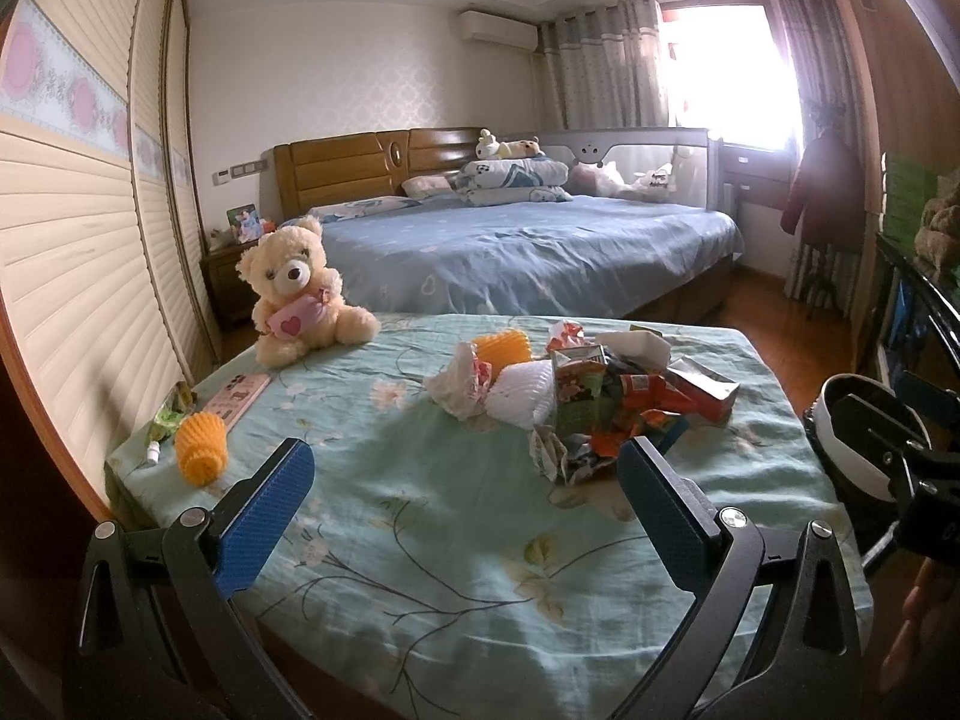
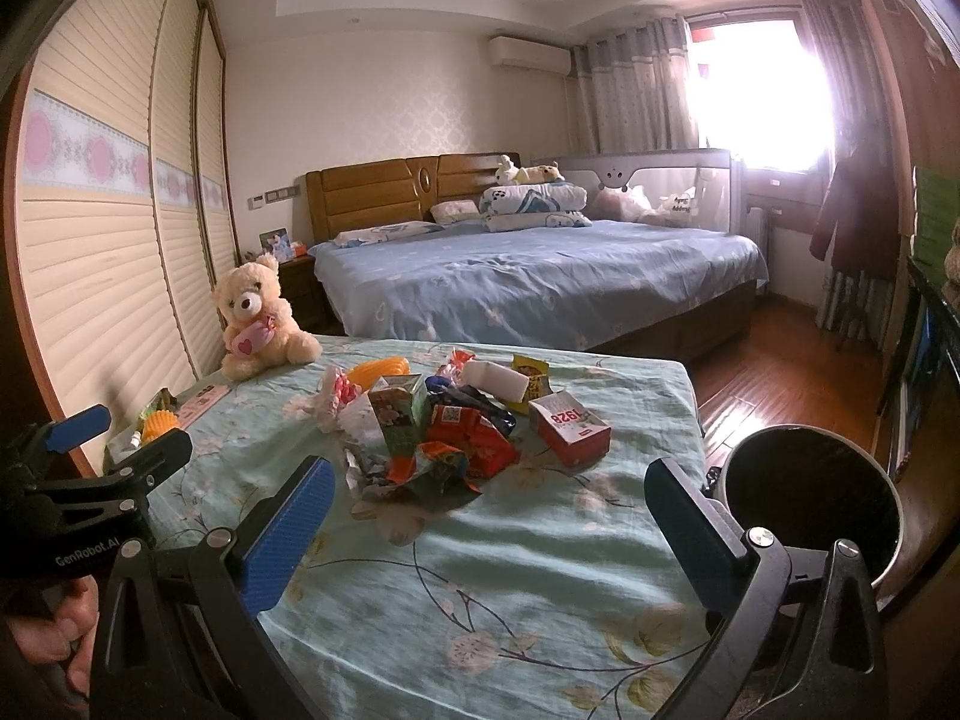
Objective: Collect trash
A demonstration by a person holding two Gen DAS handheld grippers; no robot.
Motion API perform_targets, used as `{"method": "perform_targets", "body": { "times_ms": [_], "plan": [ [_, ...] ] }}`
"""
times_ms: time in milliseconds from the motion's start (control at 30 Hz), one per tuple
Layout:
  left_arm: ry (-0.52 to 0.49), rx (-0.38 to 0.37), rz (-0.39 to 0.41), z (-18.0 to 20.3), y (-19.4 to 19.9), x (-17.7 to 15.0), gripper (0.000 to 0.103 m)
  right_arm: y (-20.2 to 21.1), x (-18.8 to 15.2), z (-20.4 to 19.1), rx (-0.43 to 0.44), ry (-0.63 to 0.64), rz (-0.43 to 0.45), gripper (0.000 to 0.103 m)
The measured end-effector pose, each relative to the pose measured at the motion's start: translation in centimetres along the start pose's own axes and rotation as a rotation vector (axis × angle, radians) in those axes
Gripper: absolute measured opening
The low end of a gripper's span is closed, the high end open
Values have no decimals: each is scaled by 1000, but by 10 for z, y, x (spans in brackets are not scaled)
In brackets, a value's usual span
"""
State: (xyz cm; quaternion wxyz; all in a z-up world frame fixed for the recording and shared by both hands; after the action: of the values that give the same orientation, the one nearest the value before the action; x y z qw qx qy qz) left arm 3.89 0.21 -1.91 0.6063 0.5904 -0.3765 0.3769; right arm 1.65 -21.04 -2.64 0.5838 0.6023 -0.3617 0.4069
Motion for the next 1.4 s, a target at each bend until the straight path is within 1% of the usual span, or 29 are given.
{"method": "perform_targets", "body": {
  "times_ms": [300, 533, 800, 1167, 1267, 1333, 1367, 1400],
  "plan": [
    [-2, -6, -4, 3, 0, -1, 103, 2, 0, 0, 0, -1, -7, 103],
    [5, -33, -21, 5, -4, -4, 103, 1, -1, 3, -2, -8, -18, 103],
    [16, -83, -102, 6, -29, -13, 103, -14, -10, 8, 12, -31, -70, 103],
    [-12, -108, -219, 9, -80, -25, 103, -50, -16, 20, 47, -72, -157, 102],
    [-12, -124, -252, 11, -97, -26, 102, -64, -16, 21, 69, -79, -179, 97],
    [-16, -130, -265, 13, -105, -27, 100, -74, -16, 20, 87, -87, -198, 88],
    [-19, -135, -275, 15, -112, -28, 98, -80, -17, 19, 97, -91, -209, 85],
    [-18, -140, -286, 16, -117, -28, 95, -86, -17, 19, 104, -94, -220, 79]
  ]
}}
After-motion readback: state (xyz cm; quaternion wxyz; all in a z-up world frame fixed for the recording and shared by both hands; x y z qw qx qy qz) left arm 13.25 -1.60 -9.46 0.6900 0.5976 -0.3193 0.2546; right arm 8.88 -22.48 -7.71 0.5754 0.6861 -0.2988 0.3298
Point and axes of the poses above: each gripper's, at about its wrist camera, not at the fingertips, and y roughly against the way its jaws point, z to its right, x to its top, the point moved 5 cm from there along -y, roughly the way its jaws point, and after that the axes turned 6 degrees about y, right-handed, at the moved point
